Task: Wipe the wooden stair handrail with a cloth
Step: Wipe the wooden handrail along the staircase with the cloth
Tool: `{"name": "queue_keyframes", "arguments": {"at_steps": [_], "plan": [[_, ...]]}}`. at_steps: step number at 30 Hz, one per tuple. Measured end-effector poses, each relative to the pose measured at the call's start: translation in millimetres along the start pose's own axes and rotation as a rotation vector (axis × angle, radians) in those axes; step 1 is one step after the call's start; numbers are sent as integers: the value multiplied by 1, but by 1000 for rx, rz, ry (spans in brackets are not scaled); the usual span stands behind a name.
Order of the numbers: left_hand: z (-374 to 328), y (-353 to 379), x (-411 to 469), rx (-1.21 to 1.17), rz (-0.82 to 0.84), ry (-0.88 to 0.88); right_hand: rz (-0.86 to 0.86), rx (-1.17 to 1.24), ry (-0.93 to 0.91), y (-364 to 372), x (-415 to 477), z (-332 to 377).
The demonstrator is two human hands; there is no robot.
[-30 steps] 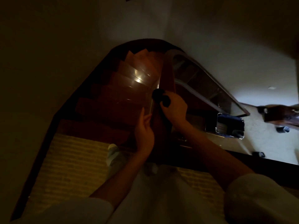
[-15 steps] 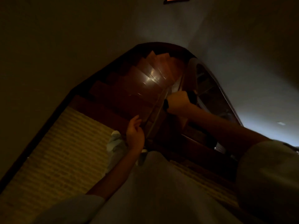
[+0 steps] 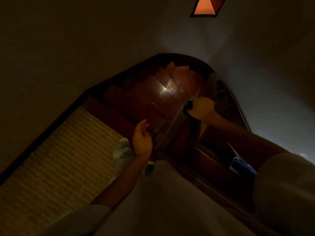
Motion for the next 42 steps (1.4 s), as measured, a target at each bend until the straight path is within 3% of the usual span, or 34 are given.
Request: {"name": "queue_keyframes", "arguments": {"at_steps": [7,8,12,15,17,27,31,36,40,42], "plan": [[-12,38,5,60,236,-4,-257,381,-265,48,-119,38],[-16,45,9,85,295,19,-300,415,-174,51,-114,33],[-37,77,30,154,653,77,-412,578,532,48,-82,9],[-52,94,41,134,959,102,-421,646,789,46,-67,8],[-60,100,51,131,1072,139,-456,663,902,44,-60,4],[-71,115,72,131,1332,178,-587,761,1217,43,-47,-6],[-79,121,73,131,1386,214,-596,766,1228,40,-43,-10],[-90,137,93,165,1423,303,-453,845,1287,41,-36,-24],[-98,157,109,192,1466,342,-234,860,1291,45,-25,-51],[-97,170,115,237,1490,372,-174,1067,1221,51,-19,-72]]}}
Point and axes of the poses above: each hand's wrist, its own x-axis towards the middle knuckle, its own y-axis out of the palm, z = x × y, the point moved 4 cm from there along x, towards the middle knuckle, and after that the axes turned 12 degrees about y, right-handed, at the moved point
